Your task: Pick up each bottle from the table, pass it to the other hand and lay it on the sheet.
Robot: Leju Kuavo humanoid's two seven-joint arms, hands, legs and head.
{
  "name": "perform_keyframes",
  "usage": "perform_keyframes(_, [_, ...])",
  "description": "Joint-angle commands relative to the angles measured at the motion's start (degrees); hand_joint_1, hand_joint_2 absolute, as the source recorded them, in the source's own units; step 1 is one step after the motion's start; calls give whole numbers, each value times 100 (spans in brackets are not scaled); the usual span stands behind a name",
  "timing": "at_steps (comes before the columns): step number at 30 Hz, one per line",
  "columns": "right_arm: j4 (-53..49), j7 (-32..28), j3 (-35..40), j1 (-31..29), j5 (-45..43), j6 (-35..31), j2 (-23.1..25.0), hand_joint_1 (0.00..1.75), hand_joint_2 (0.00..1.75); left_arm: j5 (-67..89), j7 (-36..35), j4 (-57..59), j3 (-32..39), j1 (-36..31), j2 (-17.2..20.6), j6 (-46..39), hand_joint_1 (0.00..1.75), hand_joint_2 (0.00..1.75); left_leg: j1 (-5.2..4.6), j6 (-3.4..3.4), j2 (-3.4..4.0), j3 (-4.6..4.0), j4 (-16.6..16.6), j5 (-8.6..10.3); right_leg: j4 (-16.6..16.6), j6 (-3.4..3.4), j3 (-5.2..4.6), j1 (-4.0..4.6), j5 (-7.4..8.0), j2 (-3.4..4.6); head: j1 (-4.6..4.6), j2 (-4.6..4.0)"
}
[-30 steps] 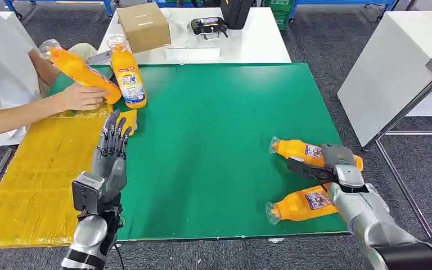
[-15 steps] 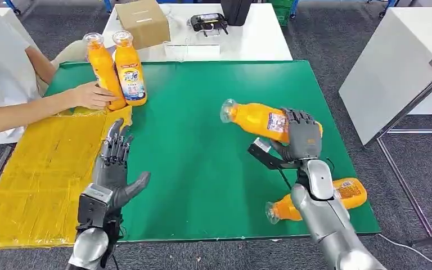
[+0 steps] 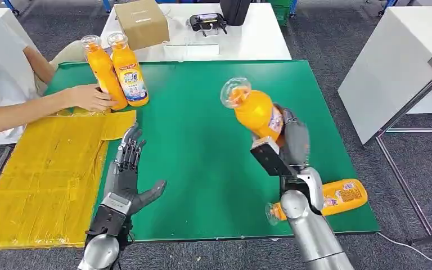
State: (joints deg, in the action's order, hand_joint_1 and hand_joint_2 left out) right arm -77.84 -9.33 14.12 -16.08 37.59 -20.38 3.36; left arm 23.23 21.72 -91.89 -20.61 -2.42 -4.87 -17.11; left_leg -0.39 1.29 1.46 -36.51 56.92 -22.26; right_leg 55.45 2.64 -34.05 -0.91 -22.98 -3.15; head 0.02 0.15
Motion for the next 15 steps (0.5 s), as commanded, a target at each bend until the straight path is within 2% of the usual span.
perform_keyframes(1, [1269, -348, 920, -381, -1097, 647, 641, 175, 175, 266, 61, 539, -454, -327, -5, -381, 0, 175, 11, -10, 7, 25, -4, -10, -6, -11, 21, 8, -5, 30, 0, 0])
perform_keyframes(2, [1285, -365, 976, -402, -1165, 742, 639, 175, 175, 266, 61, 539, -471, -330, 4, -385, 0, 175, 16, -16, 6, 42, -3, -18, -5, -16, 38, 10, -13, 42, 0, 0])
perform_keyframes(6, [1466, -492, 1533, -517, -1478, 1256, 775, 175, 175, 75, 115, 538, -581, -328, 31, -346, 0, 175, 12, -9, 8, 22, -2, -10, -3, -11, 19, 9, -8, 30, 0, 0])
perform_keyframes(7, [1487, -509, 1698, -522, -1507, 1268, 814, 175, 175, 25, 130, 524, -587, -327, 52, -356, 0, 175, 16, -12, 11, 38, -1, -19, -4, -15, 35, 10, -14, 45, 0, 0])
perform_keyframes(9, [1517, -514, 2027, -543, -1442, 1205, 792, 175, 175, -148, 168, 459, -582, -308, 78, -333, 0, 175, 12, -8, 10, 16, -4, -8, -3, -12, 14, 9, -6, 32, 2, 0])
perform_keyframes(15, [1629, -583, 2440, -567, -1078, 901, 776, 175, 175, -176, 122, 450, -700, -323, 129, -192, 0, 175, 12, -9, 0, 12, -4, -6, -5, -12, 11, 9, -8, 19, 0, 0])
